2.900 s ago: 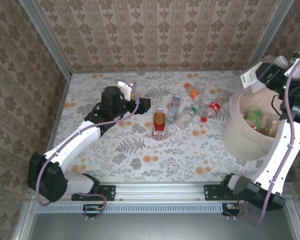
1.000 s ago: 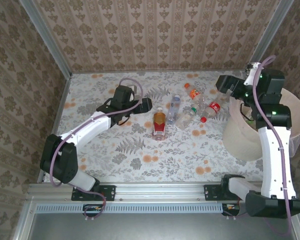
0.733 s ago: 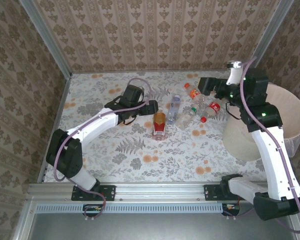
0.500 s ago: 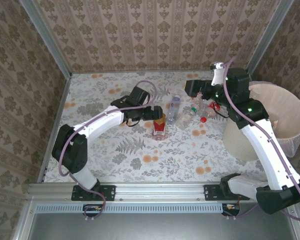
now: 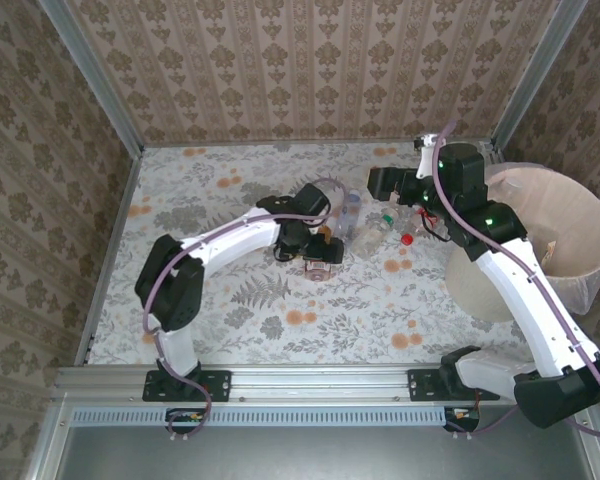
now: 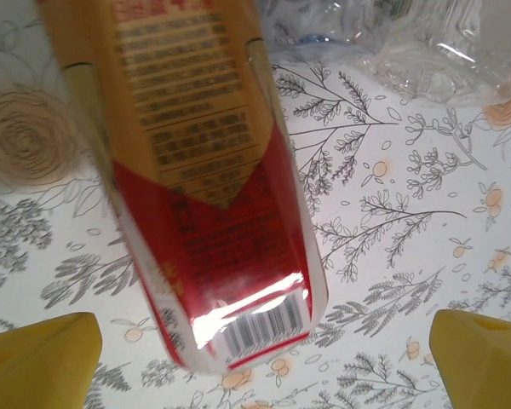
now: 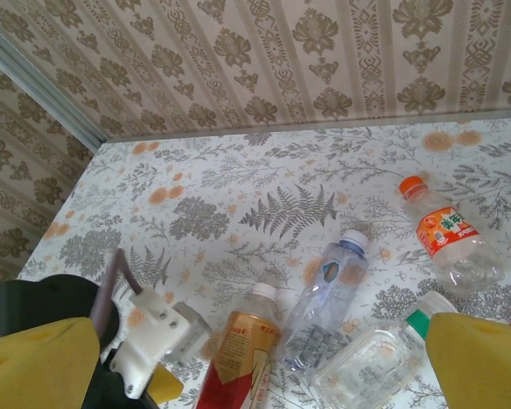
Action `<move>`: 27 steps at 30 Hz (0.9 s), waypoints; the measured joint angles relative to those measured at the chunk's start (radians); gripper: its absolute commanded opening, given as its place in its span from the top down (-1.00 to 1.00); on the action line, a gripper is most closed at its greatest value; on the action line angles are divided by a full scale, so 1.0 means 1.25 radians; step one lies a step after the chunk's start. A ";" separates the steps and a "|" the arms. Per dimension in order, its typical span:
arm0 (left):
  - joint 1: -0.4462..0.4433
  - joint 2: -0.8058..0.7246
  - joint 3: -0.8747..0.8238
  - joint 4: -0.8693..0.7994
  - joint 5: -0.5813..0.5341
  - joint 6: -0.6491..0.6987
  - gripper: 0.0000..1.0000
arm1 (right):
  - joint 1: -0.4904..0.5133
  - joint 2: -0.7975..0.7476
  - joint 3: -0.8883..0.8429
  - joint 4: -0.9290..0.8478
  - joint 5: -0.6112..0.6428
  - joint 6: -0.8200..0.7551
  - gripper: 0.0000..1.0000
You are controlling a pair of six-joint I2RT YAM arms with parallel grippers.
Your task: Put the plastic bottles in the bin
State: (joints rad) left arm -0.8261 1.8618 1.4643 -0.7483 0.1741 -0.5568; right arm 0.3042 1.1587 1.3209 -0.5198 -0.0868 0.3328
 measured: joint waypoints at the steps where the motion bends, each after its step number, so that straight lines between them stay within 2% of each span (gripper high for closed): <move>1: -0.005 0.020 0.015 -0.011 -0.004 0.003 -1.00 | 0.000 -0.003 -0.004 0.000 0.002 0.000 -1.00; 6: -0.019 0.100 0.064 -0.062 -0.029 0.021 -1.00 | 0.000 -0.009 -0.014 0.000 0.008 -0.006 -1.00; 13: -0.020 0.154 0.067 -0.097 -0.108 0.036 -0.73 | 0.000 -0.014 -0.029 0.000 0.014 -0.009 -1.00; 22: -0.014 0.152 0.032 -0.052 -0.122 0.060 -0.43 | 0.000 -0.014 -0.029 0.000 0.023 -0.009 -1.00; 27: 0.003 0.107 -0.027 -0.012 -0.121 0.065 -0.27 | 0.000 -0.012 -0.030 0.002 0.023 0.002 -1.00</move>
State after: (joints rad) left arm -0.8223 1.9961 1.4303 -0.7631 0.0223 -0.4755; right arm 0.3042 1.1439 1.2839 -0.5167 -0.0582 0.3355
